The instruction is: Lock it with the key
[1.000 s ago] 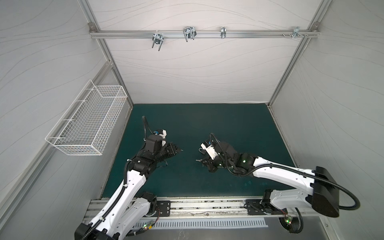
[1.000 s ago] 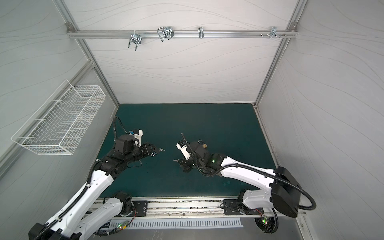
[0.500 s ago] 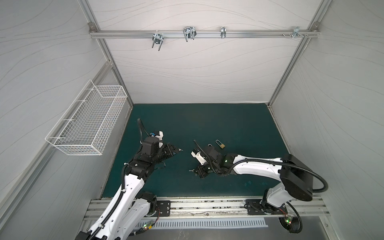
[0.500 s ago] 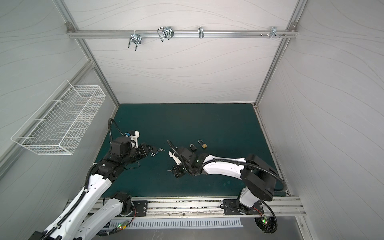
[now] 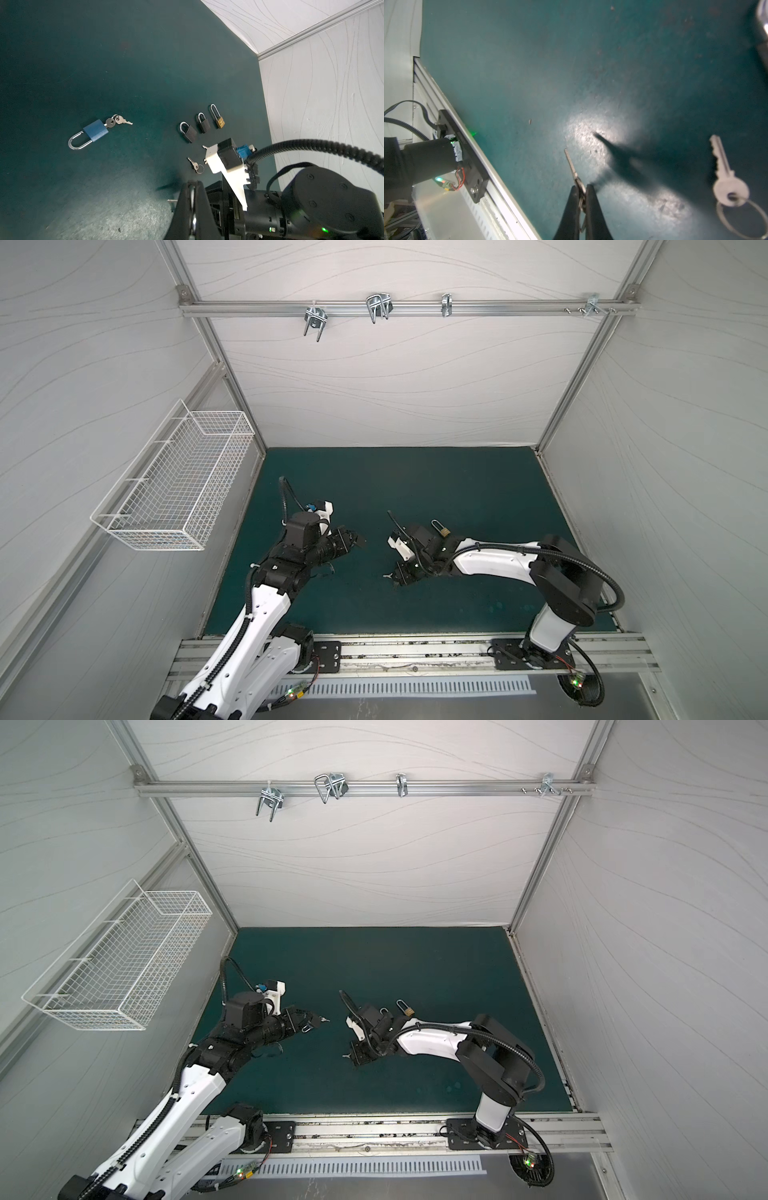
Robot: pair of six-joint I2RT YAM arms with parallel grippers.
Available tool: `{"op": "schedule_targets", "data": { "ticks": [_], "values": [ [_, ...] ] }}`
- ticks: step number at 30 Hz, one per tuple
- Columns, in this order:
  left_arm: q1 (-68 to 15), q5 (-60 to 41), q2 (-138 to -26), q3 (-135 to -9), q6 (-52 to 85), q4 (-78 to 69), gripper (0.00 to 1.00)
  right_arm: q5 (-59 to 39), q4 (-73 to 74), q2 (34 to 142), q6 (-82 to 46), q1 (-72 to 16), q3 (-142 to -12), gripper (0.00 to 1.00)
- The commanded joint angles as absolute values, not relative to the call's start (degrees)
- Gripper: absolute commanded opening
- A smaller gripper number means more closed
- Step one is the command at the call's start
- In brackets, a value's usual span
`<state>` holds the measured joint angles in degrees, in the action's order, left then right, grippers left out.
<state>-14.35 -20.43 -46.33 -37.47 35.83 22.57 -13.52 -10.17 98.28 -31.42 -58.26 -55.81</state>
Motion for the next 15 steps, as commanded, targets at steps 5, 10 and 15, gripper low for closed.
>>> {"op": "schedule_targets", "data": {
  "ticks": [5, 10, 15],
  "values": [
    [-14.2, -22.5, -45.4, -39.1, 35.1, 20.3, 0.00, -10.1, -14.0, 101.8, -27.7, -56.3, -59.6, 0.00],
    [-14.2, -22.5, -45.2, -38.6, 35.1, 20.1, 0.00, -7.6, -16.2, 105.1, -25.0, -55.6, -62.6, 0.00],
    [-14.2, -23.7, -45.0, -39.1, 35.0, 20.2, 0.00, -6.6, -17.3, 106.8, -23.9, -55.4, -64.4, 0.00]
  ]
}}
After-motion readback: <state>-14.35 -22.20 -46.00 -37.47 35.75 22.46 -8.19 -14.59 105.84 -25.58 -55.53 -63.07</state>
